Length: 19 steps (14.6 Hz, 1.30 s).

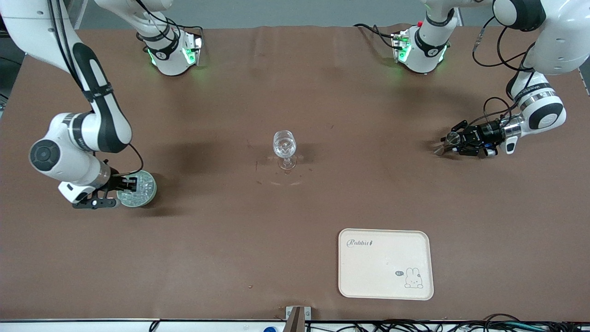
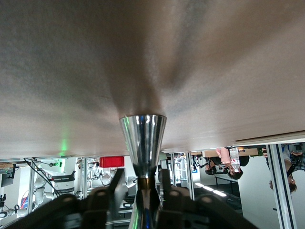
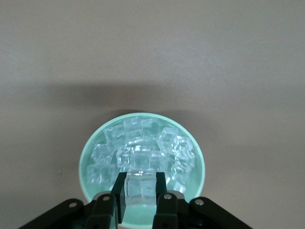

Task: Pour wine and add ice with both arms
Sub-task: 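Lift the ice cube with the right gripper while the left gripper lifts the jigger, then carry the silver jigger over the wine glass with the left gripper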

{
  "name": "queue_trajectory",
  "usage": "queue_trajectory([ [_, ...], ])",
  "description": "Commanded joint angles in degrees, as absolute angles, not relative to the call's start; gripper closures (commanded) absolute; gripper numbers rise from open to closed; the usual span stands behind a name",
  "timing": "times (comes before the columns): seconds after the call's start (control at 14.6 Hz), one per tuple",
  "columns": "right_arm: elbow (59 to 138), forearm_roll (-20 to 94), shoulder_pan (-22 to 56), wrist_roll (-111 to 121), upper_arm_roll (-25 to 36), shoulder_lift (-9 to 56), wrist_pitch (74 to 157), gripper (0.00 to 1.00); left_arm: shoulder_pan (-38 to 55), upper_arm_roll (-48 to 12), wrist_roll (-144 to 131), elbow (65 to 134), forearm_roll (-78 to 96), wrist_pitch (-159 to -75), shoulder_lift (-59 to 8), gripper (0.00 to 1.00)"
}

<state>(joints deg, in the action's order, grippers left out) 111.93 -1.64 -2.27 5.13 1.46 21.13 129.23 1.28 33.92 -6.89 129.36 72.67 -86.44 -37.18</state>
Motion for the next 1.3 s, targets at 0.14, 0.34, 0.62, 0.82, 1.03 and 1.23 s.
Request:
queue_trajectory([
  [0.14,102.76,-2.2,-2.55,4.13,1.05,16.71,114.11,0.94,1.14,34.28,-7.91,129.64,73.65,-84.99,-37.18,0.99],
  [0.34,100.55,-1.58,-2.64,3.43,1.05,11.71,109.44,0.97,1.23,34.8,-13.08,129.29,73.56,-82.1,-36.3,0.99],
  [0.62,99.15,-1.67,-2.29,-1.14,0.7,4.58,104.08,0.97,1.32,35.16,-14.59,128.24,70.24,-79.11,-31.39,0.99],
  [0.82,92.23,-1.67,-2.02,-2.55,0.53,3.34,95.31,0.97,1.93,34.46,-17.3,127.79,68.64,-79.1,-27.26,0.99],
  [1.03,84.92,-1.76,-1.93,-2.64,0.44,3.34,86.68,0.97,1.93,30.6,-21.87,127.71,68.56,-79.63,-22.78,0.99],
  [1.23,81.92,-1.93,-1.93,-2.03,0.44,2.38,82.36,0.97,1.76,25.07,-28.37,127.44,65.05,-84.0,-16.29,0.99],
])
